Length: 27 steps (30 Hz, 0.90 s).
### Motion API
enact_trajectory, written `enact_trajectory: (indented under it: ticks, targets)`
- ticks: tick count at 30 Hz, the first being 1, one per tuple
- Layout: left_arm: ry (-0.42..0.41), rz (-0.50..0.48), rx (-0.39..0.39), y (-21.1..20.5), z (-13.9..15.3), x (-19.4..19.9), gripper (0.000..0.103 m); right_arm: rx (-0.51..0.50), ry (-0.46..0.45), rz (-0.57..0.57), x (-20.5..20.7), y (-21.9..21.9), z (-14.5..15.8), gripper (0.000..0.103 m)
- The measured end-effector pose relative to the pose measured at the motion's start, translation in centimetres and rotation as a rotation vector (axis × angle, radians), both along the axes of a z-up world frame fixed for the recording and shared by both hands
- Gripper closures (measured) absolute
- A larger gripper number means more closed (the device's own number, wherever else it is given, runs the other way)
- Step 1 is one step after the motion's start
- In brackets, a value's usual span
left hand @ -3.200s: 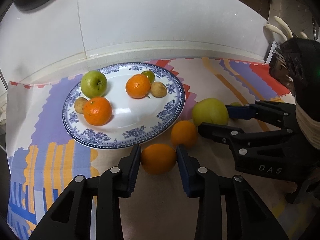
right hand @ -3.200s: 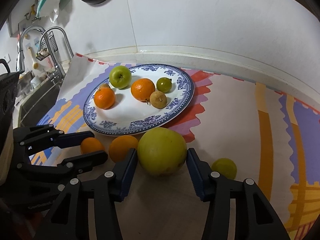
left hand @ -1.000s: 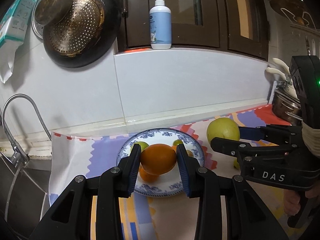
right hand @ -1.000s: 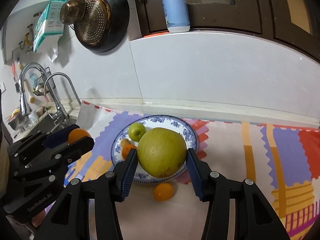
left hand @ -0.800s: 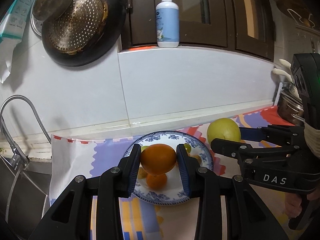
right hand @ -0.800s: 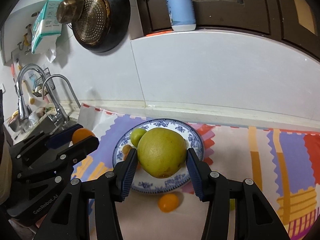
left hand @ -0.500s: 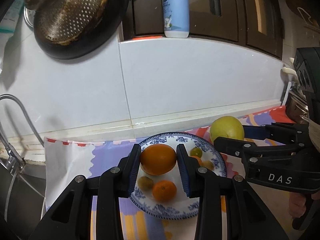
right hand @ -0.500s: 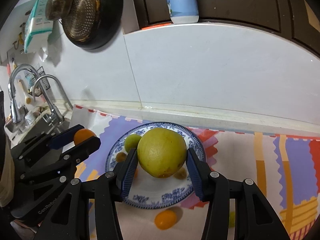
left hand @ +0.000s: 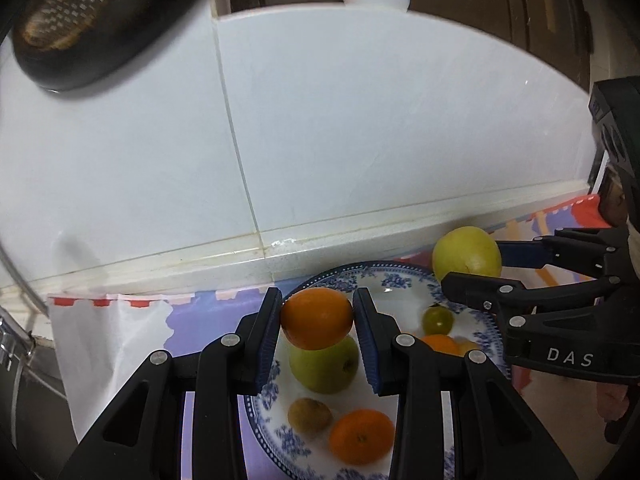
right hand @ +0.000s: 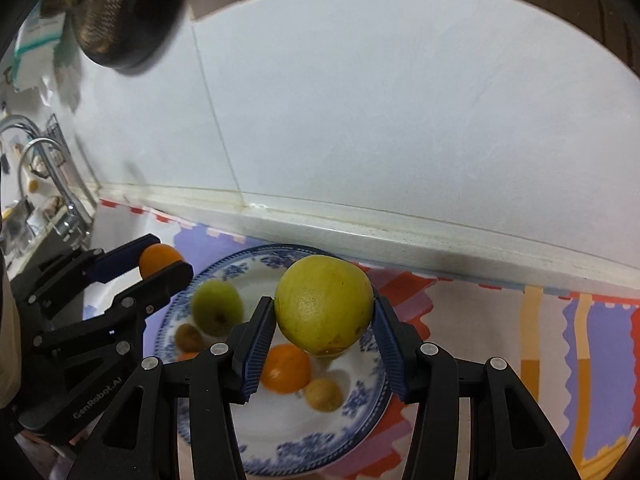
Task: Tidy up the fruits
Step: 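Carry the orange and grapefruit onto the plate and open both grippers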
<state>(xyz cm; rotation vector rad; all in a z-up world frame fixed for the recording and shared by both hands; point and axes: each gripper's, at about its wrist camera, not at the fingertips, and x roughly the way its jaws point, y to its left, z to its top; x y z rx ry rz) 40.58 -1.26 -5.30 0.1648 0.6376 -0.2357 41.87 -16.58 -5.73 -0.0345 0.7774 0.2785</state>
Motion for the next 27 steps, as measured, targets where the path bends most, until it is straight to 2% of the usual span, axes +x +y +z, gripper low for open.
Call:
enact_trajectory:
  ticks: [9, 16, 19, 27]
  targets:
    - [0.036, -0.011, 0.028, -0.4, -2.1, 2.7, 0.067, -0.021, 0.057, 0.009, 2.9, 0.0, -2.6, 0.053]
    - [0.062, -0.025, 0.038, -1.0, -3.0, 4.0, 0.067, -0.034, 0.073, 0.026, 3.6, 0.7, -3.3, 0.053]
    - [0.065, -0.031, 0.036, -1.1, -3.1, 4.1, 0.066, -0.036, 0.079, 0.03, 3.8, 0.9, -3.5, 0.053]
    - [0.061, -0.036, 0.027, -0.6, -2.7, 2.9, 0.058, -0.034, 0.055, 0.032, 3.0, 0.9, -3.1, 0.052]
